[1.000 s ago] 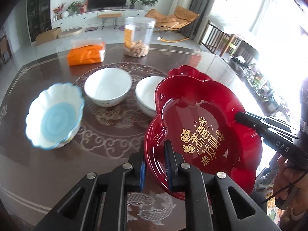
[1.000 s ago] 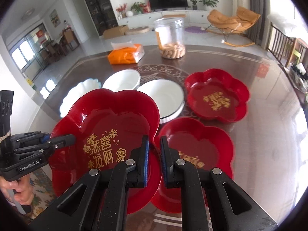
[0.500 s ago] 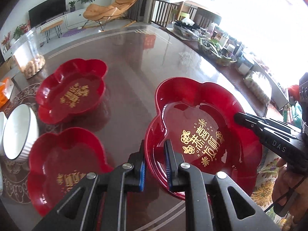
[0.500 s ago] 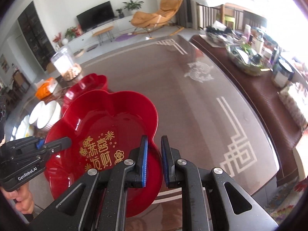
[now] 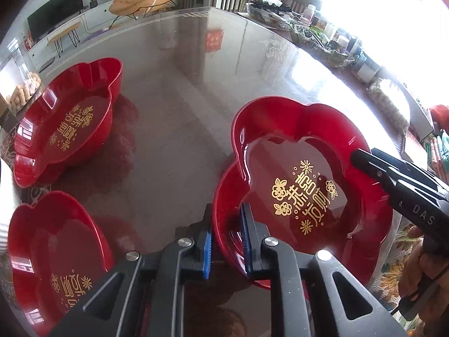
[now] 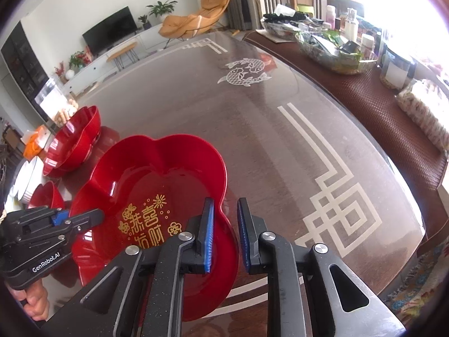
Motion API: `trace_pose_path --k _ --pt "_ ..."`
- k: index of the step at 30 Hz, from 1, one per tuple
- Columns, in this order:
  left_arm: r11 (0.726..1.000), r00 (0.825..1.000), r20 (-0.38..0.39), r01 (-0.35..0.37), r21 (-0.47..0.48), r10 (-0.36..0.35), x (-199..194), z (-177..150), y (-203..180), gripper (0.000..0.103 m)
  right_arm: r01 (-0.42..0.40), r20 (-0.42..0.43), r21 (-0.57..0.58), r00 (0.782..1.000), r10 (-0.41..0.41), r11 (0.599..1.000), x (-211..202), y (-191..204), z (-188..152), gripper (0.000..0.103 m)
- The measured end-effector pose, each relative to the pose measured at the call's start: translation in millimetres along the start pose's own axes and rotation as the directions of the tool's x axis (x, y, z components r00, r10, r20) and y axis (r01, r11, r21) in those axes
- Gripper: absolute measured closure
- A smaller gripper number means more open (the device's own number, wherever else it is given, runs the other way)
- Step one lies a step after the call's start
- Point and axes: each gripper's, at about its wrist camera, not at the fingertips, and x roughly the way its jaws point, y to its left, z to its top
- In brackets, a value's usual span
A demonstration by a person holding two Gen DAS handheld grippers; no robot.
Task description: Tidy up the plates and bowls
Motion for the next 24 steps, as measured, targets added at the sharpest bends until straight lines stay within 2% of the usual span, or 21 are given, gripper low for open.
trace_pose_path --k 1,4,5,6,8,10,13,17,19,24 --pt "1.000 1.000 0.006 -0.007 -0.007 0.007 -2 1 2 0.085 0.016 0.016 0.003 1.000 -0.016 1.000 -2 0 0 0.040" --pt "0.999 0.999 0.038 -0.018 -0.028 0.019 -18 4 9 0.083 0.059 0.062 0.013 0.996 -0.060 0.998 -15 1 0 0.038" --pt "0.999 0.999 0.052 -0.017 -0.034 0.018 -25 5 11 0.074 0.072 0.069 0.022 0.995 -0.074 0.997 -21 1 -1 0.038" --pt "0.999 0.997 0.070 -0.013 -0.039 0.015 -35 6 13 0.048 0.087 0.080 0.033 0.993 -0.089 0.996 -29 2 -1 0.038" --pt "0.999 0.991 0.130 -0.006 -0.054 0.013 -61 5 18 0.018 0.100 0.111 0.048 0.988 -0.105 0.994 -49 5 -2 0.038" --pt "0.999 0.981 0.191 -0.015 -0.051 0.024 -91 -4 22 0.018 0.087 0.146 0.054 0.985 -0.094 0.995 -74 17 -6 0.038" --pt "0.998 0.970 0.243 -0.012 -0.054 0.025 -133 -28 31 0.018 0.049 0.201 0.046 0.978 -0.058 0.998 -112 47 -17 0.034" --pt "0.995 0.954 0.284 -0.092 -0.030 0.096 -182 -79 47 0.017 -0.026 0.220 0.018 0.975 0.022 0.999 -145 103 -50 0.033" --pt "0.989 0.941 0.303 -0.138 -0.059 0.150 -200 -110 62 0.017 -0.054 0.214 0.007 0.975 0.052 0.998 -154 130 -71 0.033" --pt "0.974 0.946 0.241 -0.196 -0.110 0.218 -215 -177 105 0.017 -0.079 0.173 0.034 0.982 0.072 0.996 -159 169 -121 0.032"
